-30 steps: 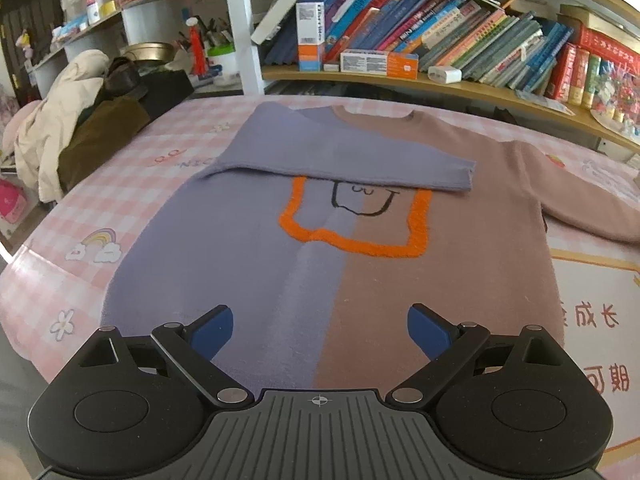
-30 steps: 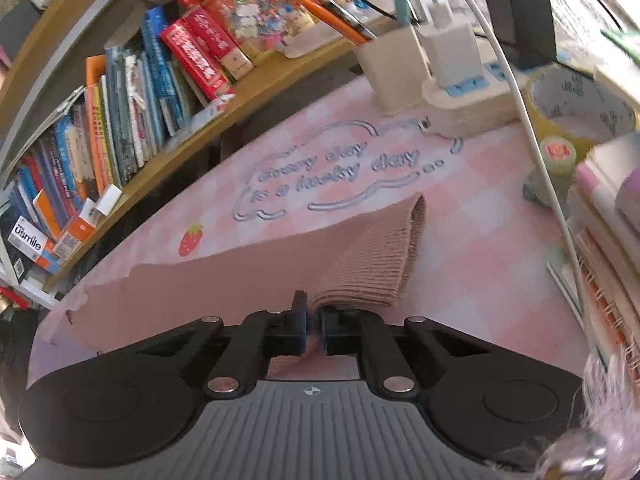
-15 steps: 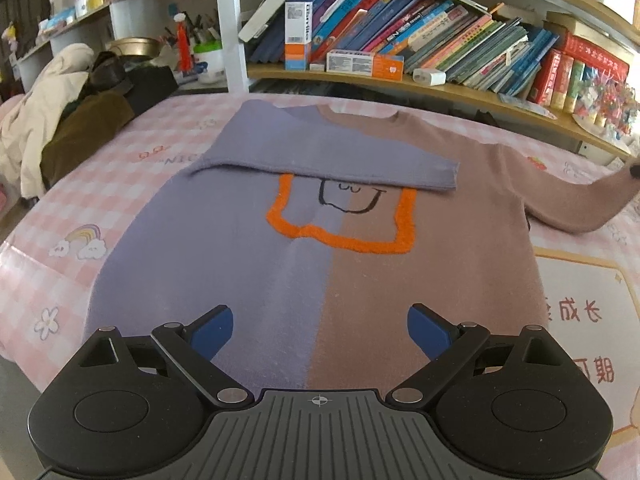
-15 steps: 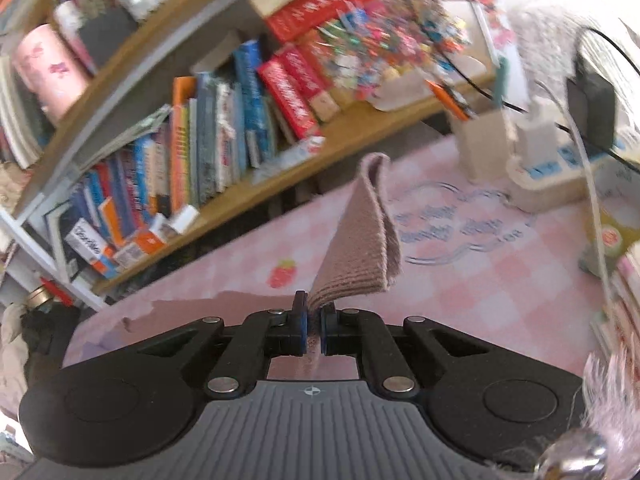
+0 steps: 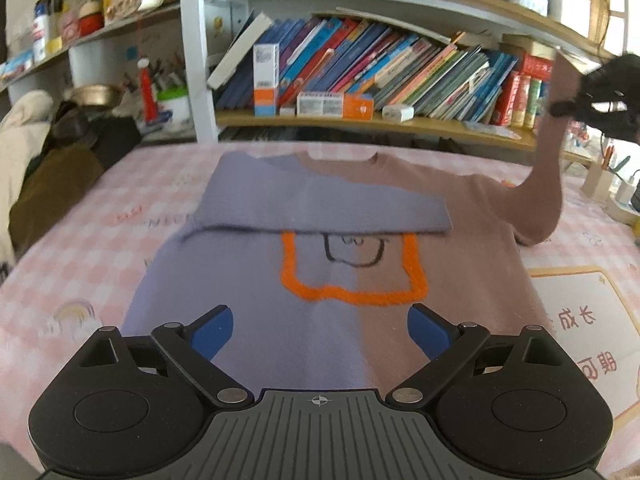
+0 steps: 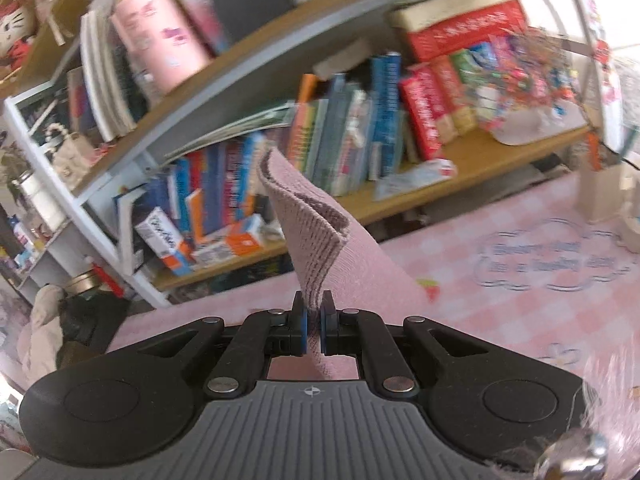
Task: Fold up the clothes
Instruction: 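Lift the pink sleeve with the right gripper and fold it over the lavender sleeve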
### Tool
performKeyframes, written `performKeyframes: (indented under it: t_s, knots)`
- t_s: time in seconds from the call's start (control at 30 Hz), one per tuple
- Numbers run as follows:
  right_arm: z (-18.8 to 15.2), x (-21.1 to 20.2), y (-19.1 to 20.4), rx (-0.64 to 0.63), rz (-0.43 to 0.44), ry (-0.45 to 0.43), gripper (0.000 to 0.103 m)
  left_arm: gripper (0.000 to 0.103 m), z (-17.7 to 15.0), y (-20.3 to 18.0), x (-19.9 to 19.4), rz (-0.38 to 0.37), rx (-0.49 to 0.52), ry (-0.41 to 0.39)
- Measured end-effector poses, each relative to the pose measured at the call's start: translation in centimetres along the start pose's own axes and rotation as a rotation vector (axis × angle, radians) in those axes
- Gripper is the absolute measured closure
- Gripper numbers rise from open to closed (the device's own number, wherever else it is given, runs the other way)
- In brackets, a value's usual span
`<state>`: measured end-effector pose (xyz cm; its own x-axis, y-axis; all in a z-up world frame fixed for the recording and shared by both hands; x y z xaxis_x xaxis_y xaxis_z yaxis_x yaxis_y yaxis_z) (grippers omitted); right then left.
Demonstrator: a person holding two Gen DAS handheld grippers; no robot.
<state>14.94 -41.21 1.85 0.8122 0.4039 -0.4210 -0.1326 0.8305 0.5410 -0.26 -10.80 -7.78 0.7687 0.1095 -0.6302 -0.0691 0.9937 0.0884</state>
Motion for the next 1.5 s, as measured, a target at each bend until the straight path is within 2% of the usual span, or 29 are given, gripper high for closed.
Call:
performKeyframes:
  t_s: [0.27,0.77,1.13,1.4,1.5]
  knots:
    - [-1.0,3.7,7.3,-0.05,0.023,-0.004,0.098,0.007,0.7,3.2,0.5,-0.073,0.062,-0.041]
    - [-4.7,11.4,17.3,-0.138,0.051,0.055,0.098,0.007,0.5,10.7,0.1,-0.065,0.02,-0.081]
    - [-9.6,17.4,20.6,-0.317,-0.04,0.136,0.097,0.007,-0.3,14.2,-0.6,-0.019,-0.012,-0.07]
    - [-12.8,20.6,20.0,-0.356,-0.105,0.204,0.097,0.007,-0.9,15.7,-1.1,0.003,-0.023,-0.066]
    - [-13.7,21.3,20.1,-0.359,-0.101,0.233,0.096,0.007,-1.1,16.0,-1.2,0.004,-0.023,-0.063]
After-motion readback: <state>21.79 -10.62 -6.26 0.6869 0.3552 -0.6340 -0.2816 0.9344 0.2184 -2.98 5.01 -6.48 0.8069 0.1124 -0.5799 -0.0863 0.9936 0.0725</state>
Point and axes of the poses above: each gripper's, at about its wrist camera, not at the fingertips, and x roughly the way its jaws point, y to its left, z to its top, the point moved 7 cm from there along x, roughly the way its jaws point, and after that the axes turned 7 degrees about z, right-handed, at the moved point
